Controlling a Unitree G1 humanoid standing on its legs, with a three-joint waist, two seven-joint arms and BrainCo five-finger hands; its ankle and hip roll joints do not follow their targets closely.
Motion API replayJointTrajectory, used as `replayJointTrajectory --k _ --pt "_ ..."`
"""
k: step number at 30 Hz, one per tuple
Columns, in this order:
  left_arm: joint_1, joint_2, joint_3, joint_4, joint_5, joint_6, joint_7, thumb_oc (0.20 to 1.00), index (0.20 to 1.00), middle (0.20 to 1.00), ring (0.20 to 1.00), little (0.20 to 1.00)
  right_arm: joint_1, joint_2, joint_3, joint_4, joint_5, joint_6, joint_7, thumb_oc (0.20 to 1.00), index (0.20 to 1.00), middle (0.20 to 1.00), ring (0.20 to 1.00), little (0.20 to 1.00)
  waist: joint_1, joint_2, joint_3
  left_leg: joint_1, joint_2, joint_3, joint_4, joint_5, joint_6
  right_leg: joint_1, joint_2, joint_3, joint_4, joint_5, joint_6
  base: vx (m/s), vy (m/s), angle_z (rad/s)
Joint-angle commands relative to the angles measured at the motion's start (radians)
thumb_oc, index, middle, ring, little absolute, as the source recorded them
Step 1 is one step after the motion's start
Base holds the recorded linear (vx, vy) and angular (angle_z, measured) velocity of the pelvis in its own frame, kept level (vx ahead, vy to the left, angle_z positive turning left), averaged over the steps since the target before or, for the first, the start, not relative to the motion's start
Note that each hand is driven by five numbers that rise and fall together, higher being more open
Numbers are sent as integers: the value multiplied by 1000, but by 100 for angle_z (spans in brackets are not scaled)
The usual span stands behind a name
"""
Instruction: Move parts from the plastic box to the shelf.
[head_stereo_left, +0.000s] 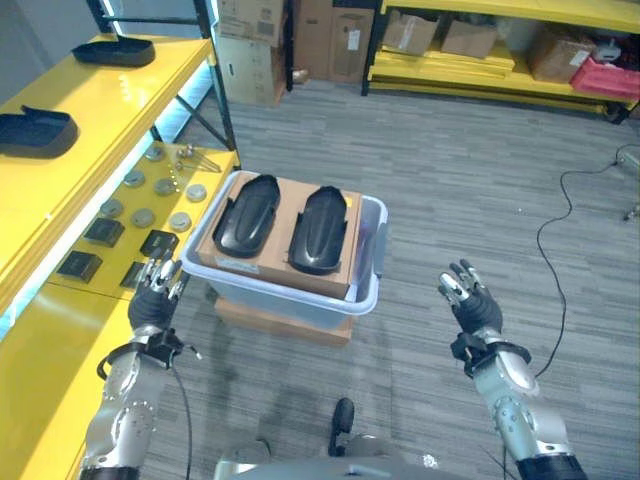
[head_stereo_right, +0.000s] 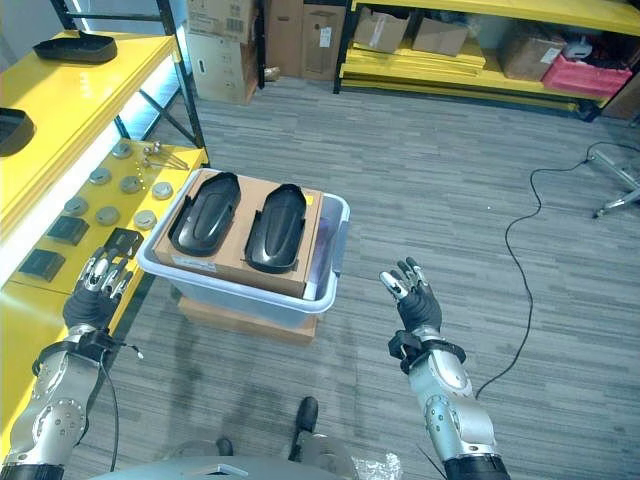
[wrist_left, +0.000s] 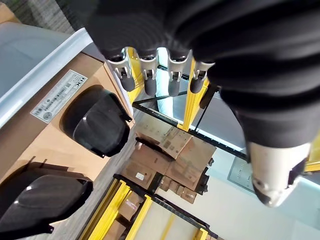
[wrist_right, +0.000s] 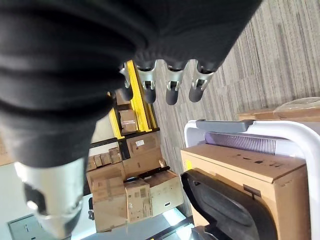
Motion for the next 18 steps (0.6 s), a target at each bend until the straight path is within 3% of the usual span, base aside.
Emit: replayJointTrajectory --k 1,3,5,8,9,12,13,18 --pt "0 56 -3 -17 -33 -35 -19 1000 1000 1000 1000 1000 -7 -26 -12 -22 -14 -49 -10 1000 1000 1000 1000 1000 13 -35 -42 -123 12 39 9 61 -6 63 -52 4 3 -127 103 -7 -95 13" --pt "-4 53 -8 -14 -28 -43 -8 1000 1000 1000 1000 1000 -13 -32 -10 -18 -16 -49 -8 1000 1000 1000 1000 1000 12 -36 -39 -136 17 37 35 55 -10 60 -51 3 7 -132 98 -11 -78 10" --pt "-15 50 -20 1 -27 -60 5 1000 1000 1000 1000 1000 -38 -48 -9 5 -11 -50 -11 1000 1000 1000 1000 1000 13 -41 -25 -182 21 28 148 46 -13 51 -51 10 24 -143 84 -33 -91 4" --pt "-17 47 -16 19 -29 -63 1 1000 1000 1000 1000 1000 -55 -58 -9 34 6 -59 -15 1000 1000 1000 1000 1000 20 -37 10 -277 36 -20 342 104 -20 63 -33 28 41 -156 56 -9 -77 3" --pt "-18 45 -13 22 -26 -59 4 1000 1000 1000 1000 1000 -57 -57 -7 38 10 -63 -19 1000 1000 1000 1000 1000 21 -32 18 -293 34 -31 347 114 -21 67 -25 33 44 -157 54 45 0 24" --pt "-6 46 -2 32 -17 -57 0 1000 1000 1000 1000 1000 -52 -42 -6 50 -10 -81 -14 1000 1000 1000 1000 1000 25 -5 32 -294 15 -21 175 168 -31 78 -19 31 52 -157 67 128 141 16" --pt "-2 43 0 29 -14 -52 0 1000 1000 1000 1000 1000 -47 -37 -6 46 -16 -87 -19 1000 1000 1000 1000 1000 24 2 41 -300 27 -7 139 222 -38 89 -21 25 58 -159 68 199 195 10" --pt "-16 68 5 29 -35 -73 34 1000 1000 1000 1000 1000 -60 -34 9 23 11 -95 -44 1000 1000 1000 1000 1000 41 3 47 -235 -12 -28 75 125 0 79 -67 -5 116 -186 85 131 148 -18"
